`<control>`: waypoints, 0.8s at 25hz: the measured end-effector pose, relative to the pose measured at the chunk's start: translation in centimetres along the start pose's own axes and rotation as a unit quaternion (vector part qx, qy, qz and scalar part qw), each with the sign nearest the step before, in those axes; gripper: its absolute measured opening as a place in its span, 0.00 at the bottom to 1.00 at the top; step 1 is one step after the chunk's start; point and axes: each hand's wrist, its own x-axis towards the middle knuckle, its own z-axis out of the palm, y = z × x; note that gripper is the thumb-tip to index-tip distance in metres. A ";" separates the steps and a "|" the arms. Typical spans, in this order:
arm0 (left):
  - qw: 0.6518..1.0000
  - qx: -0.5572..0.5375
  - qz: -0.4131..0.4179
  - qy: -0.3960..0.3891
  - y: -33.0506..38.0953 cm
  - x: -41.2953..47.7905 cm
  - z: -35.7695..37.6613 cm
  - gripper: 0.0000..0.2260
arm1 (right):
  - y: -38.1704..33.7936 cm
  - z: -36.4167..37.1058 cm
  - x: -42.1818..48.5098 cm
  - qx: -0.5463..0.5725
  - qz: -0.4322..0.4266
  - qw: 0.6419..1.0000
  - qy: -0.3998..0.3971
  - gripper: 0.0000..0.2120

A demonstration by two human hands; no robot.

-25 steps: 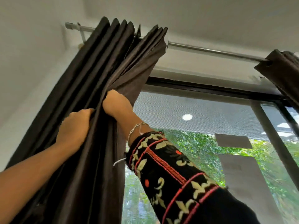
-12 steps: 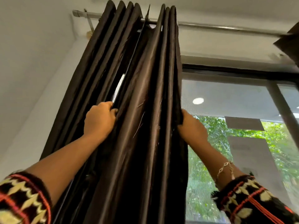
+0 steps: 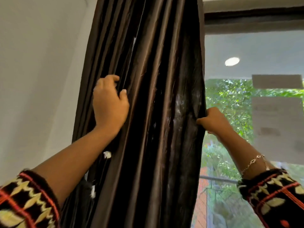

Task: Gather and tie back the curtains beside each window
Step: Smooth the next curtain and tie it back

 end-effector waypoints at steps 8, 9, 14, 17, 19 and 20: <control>0.954 -0.097 -0.033 -0.281 5.2 -18.5 1.0 0.26 | 3.1 2.6 -6.5 0.021 -0.048 0.996 -0.078 0.16; 0.944 -0.087 -0.091 -0.304 5.2 -20.2 1.4 0.30 | 3.6 2.8 -7.2 0.017 -0.052 0.995 -0.078 0.18; 0.918 -0.049 -0.169 -0.354 7.1 -24.4 3.3 0.36 | 5.7 3.2 -9.9 -0.017 -0.070 0.993 -0.089 0.21; 0.921 -0.088 -0.201 -0.323 7.6 -25.1 4.5 0.26 | 6.2 3.1 -11.0 -0.038 -0.089 0.990 -0.099 0.22; 0.911 -0.106 -0.264 -0.298 7.0 -24.9 5.0 0.21 | 6.4 2.8 -11.5 -0.052 -0.092 0.989 -0.101 0.22; 0.910 -0.096 -0.273 -0.296 6.6 -24.7 5.1 0.20 | 6.6 2.8 -11.7 -0.060 -0.091 0.989 -0.101 0.22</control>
